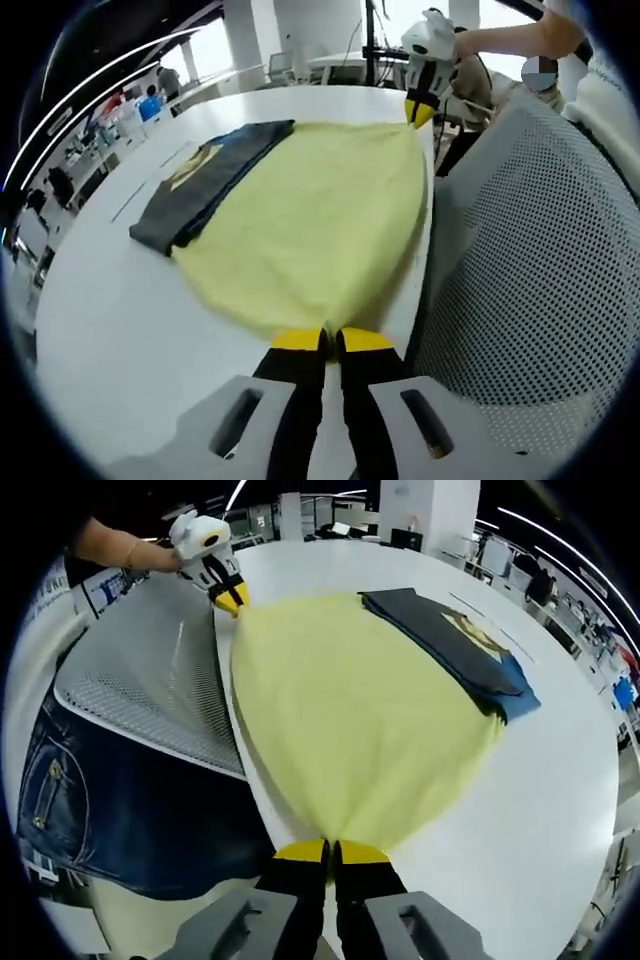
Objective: Fold the garment on the visible template until the final outline fits inside the template.
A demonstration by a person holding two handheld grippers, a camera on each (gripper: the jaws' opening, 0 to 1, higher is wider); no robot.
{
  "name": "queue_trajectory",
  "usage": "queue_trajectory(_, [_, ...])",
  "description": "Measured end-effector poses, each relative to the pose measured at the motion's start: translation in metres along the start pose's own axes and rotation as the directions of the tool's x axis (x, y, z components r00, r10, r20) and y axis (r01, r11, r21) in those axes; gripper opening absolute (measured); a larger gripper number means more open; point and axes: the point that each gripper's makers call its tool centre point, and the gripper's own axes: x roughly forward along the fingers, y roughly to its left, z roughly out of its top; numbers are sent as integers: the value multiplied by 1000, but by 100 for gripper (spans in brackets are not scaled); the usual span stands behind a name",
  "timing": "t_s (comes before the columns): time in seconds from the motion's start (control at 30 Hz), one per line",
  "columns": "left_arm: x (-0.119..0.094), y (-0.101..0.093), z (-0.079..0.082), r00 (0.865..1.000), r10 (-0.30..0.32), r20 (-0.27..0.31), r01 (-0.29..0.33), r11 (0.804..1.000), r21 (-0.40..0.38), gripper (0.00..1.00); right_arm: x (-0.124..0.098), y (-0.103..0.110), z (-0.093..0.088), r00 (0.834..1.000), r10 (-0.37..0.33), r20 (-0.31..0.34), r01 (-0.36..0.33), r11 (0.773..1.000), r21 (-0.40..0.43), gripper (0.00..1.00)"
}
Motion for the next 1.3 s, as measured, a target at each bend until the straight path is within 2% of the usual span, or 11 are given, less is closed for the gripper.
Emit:
queue_trajectory(0.17, [-5, -8, -2, 1000, 6, 9, -6, 998, -60, 2, -3, 8, -3, 1000, 9, -2, -9, 1000, -5, 0])
queue_trajectory(0.5, [-14, -22, 1, 1000, -3, 21, 5, 996, -86, 1, -9, 18, -6, 1000, 16, 3, -16, 1000, 0, 0])
queue_trajectory(0.7, [-15, -31, -4, 999, -23, 23, 25, 994, -105, 1, -15, 28, -5, 1000, 26, -3, -26, 999, -26, 0])
queue_trajectory(1.1, [-25, -39, -5, 999, -23, 32, 28, 988, -149, 1, -21, 41, -6, 999, 45, -2, -45, 999, -21, 0])
queue_trajectory(1.23, [-30, -46, -4, 998, -47, 38, 52, 989, -141, 1, -26, 48, -5, 998, 69, -2, -69, 997, -25, 0])
queue_trajectory(1.3, [-32, -49, -1, 996, -66, 51, 74, 984, -162, 1, -28, 48, -6, 997, 71, -6, -71, 997, -31, 0])
